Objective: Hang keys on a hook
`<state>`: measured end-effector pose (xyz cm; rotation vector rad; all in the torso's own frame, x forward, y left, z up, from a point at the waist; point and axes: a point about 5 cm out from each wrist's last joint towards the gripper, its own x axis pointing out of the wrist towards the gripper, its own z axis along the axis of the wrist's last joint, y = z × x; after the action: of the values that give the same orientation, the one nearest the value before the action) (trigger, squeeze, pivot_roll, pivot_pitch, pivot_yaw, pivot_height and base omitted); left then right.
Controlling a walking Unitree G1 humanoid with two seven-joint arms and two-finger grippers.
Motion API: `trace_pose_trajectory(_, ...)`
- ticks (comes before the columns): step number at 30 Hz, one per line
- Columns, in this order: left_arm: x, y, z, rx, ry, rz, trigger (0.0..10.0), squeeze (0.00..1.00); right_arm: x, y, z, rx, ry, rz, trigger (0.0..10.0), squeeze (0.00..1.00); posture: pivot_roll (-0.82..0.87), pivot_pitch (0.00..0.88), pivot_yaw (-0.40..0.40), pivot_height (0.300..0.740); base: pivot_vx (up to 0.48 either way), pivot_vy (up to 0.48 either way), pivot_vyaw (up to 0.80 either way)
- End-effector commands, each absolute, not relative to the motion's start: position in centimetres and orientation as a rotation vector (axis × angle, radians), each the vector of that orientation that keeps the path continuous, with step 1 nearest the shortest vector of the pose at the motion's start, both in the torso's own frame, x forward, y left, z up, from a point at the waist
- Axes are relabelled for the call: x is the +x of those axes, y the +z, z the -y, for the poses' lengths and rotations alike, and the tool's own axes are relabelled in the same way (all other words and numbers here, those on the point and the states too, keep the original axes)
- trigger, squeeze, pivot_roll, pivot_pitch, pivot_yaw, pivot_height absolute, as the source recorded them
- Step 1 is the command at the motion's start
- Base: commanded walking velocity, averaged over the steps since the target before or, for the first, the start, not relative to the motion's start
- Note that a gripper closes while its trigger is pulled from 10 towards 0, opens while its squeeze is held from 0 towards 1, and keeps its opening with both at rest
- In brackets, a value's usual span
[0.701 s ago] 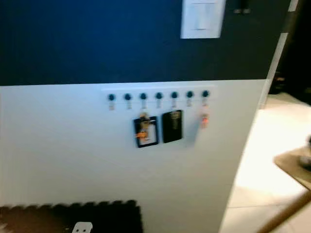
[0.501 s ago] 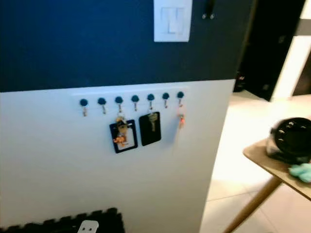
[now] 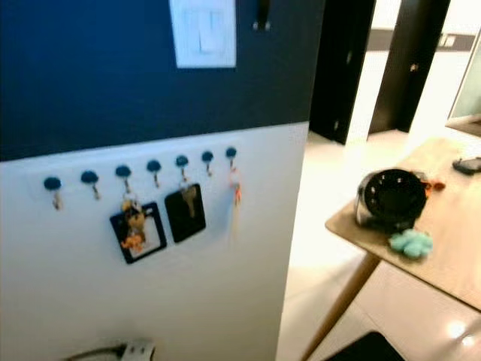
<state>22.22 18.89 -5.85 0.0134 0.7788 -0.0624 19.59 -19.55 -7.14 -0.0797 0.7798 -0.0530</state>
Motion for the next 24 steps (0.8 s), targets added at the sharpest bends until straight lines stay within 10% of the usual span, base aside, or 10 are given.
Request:
trace_pose_trajectory(1, 22.1, -5.9, -19.1, 0.014, -0.055, -0.773, 10.0, 0.00, 18.7, -7.7, 19.2, -0.082, -0.035, -0.811, 10.0, 0.00, 0.04, 0.000, 0.008, 0.740, 0.000, 0.000, -0.80)
trace_pose_trajectory(24, 21.0, -5.7, -19.9, 0.038, -0.108, -0.659, 10.0, 0.00, 16.7, -8.6, 19.9, -0.085, -0.073, -0.873, 10.0, 0.00, 0.04, 0.000, 0.017, 0.740, 0.000, 0.000, -0.80)
